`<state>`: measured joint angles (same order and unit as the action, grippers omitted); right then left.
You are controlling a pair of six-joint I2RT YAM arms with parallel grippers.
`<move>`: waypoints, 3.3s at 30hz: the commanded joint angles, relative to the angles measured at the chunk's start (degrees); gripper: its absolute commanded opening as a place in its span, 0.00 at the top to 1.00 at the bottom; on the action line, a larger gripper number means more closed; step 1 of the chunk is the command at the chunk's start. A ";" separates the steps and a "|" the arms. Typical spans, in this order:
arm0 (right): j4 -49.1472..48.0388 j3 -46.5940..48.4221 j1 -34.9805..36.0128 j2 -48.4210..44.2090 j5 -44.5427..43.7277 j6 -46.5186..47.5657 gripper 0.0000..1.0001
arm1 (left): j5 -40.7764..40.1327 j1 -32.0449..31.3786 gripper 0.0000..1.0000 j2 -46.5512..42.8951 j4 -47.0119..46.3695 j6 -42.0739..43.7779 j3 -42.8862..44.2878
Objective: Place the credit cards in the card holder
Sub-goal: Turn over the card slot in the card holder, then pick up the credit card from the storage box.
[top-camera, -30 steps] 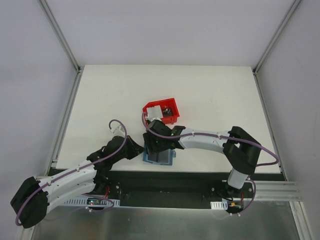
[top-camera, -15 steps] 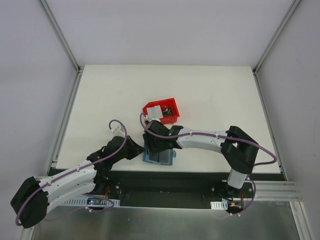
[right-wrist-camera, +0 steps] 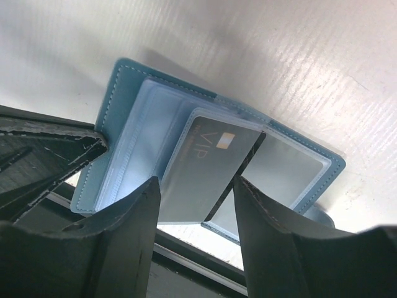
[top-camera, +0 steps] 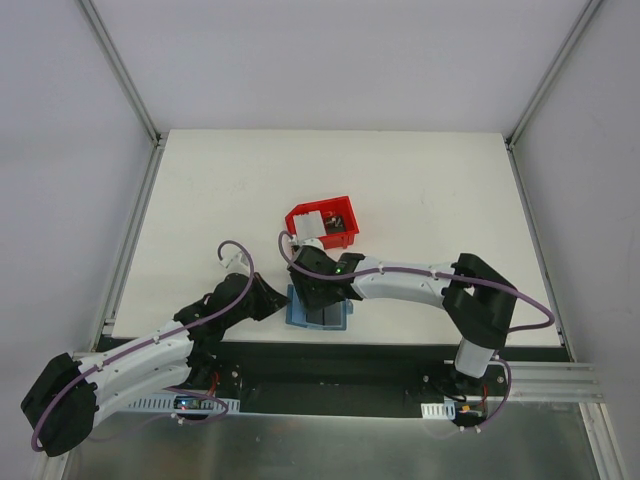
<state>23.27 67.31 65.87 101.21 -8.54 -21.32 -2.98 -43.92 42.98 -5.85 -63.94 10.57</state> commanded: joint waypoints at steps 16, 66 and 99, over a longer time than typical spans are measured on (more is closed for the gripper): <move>10.22 2.92 0.93 -4.08 -7.98 1.37 0.52 | -0.18 -0.46 1.00 -0.53 -1.89 -0.66 -0.81; -5.34 10.99 -23.58 -3.75 15.03 11.39 0.31 | -3.78 -0.38 1.00 2.81 -1.98 -4.08 -2.22; -3.57 28.76 -30.01 20.00 30.94 12.80 0.28 | -4.31 -0.29 1.00 6.06 -2.33 -3.73 -0.99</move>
<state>20.80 94.59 36.16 121.71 19.09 -8.78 -6.50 -43.92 48.29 -7.16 -67.18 8.71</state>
